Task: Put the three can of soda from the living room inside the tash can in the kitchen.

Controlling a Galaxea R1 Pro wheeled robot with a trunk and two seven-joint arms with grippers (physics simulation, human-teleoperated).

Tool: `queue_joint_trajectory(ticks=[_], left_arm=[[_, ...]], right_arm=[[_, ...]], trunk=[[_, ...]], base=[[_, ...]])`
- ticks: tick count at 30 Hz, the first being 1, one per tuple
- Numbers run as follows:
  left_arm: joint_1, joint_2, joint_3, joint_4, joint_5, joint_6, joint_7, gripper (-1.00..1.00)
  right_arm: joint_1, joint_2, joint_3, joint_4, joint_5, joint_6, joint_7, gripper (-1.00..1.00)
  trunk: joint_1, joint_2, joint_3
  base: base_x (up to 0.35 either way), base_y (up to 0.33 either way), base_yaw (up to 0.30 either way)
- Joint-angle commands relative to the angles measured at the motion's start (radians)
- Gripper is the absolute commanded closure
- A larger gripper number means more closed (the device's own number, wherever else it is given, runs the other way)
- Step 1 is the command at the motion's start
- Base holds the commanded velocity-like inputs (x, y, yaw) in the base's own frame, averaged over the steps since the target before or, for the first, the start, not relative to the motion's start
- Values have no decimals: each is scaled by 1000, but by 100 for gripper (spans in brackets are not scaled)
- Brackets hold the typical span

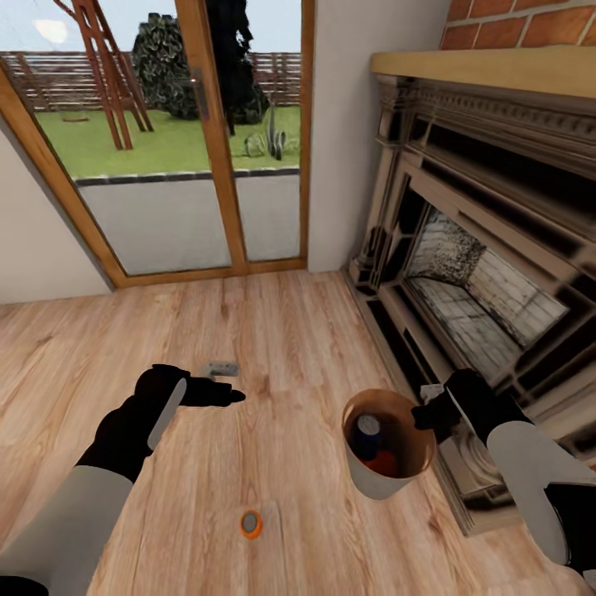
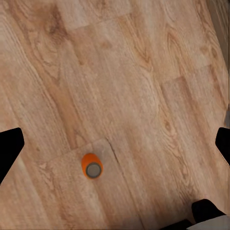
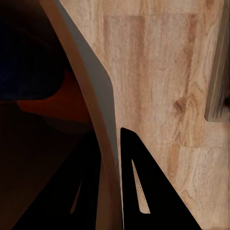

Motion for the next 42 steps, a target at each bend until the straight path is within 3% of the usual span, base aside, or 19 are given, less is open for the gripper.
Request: queue_joint_trajectory(ticks=[1, 18, 42], left_arm=[[0, -2, 0, 0, 1, 0, 0, -100], [0, -5, 1, -6, 6, 0, -1, -100], [0, -5, 0, -10, 6, 0, -3, -100]], right_arm=[[0, 1, -2, 0, -15, 6, 4, 100], [0, 8, -2, 1, -15, 6, 4, 100], [0, 5, -6, 0, -16, 6, 7, 100]], trunk=[[0, 0, 0], [0, 0, 1], [0, 0, 23]], base=[[295, -112, 0], [62, -16, -16], [-6, 235, -195]])
